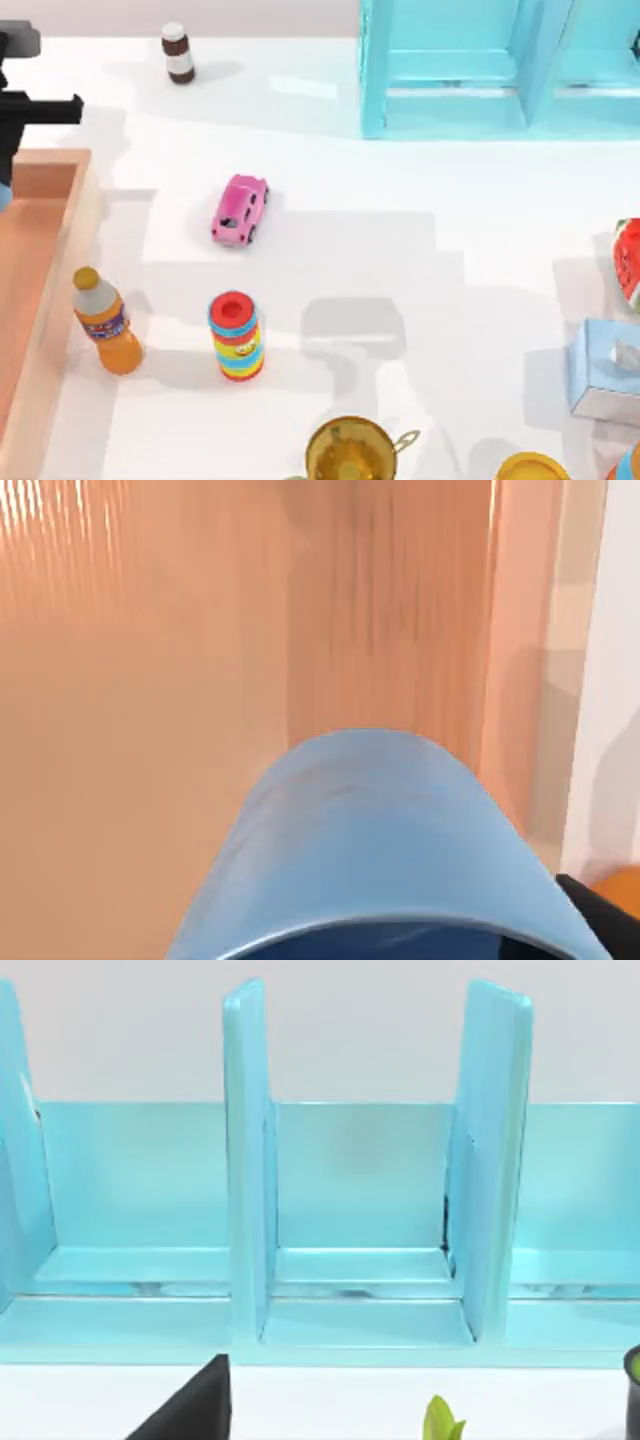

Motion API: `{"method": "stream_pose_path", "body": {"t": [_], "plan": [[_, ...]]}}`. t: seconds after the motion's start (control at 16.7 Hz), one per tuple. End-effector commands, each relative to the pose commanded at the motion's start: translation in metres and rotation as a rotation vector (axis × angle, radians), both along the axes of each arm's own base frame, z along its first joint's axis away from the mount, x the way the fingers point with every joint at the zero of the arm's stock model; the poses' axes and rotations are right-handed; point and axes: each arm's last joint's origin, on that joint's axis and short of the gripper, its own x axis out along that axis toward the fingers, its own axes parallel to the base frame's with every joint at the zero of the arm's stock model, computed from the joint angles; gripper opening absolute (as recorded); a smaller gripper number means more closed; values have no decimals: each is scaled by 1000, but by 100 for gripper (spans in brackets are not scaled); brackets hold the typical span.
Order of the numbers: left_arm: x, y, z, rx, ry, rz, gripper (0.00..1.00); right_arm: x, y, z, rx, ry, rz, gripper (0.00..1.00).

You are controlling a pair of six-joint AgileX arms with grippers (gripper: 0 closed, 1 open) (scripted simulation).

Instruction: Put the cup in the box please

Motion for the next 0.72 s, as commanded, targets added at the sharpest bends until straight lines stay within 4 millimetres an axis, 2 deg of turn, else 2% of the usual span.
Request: {"method": "stream_pose_path", "body": {"t": [0.12,0.24,0.36,0.72], "plan": [[-26,38,10,-1,5,-3,0,0,0,0,0,0,0,100],[-46,59,15,-2,9,-5,0,0,0,0,0,0,0,100],[-55,66,17,-2,11,-6,0,0,0,0,0,0,0,100],[-54,67,12,0,11,-4,0,0,0,0,0,0,0,100]]}}
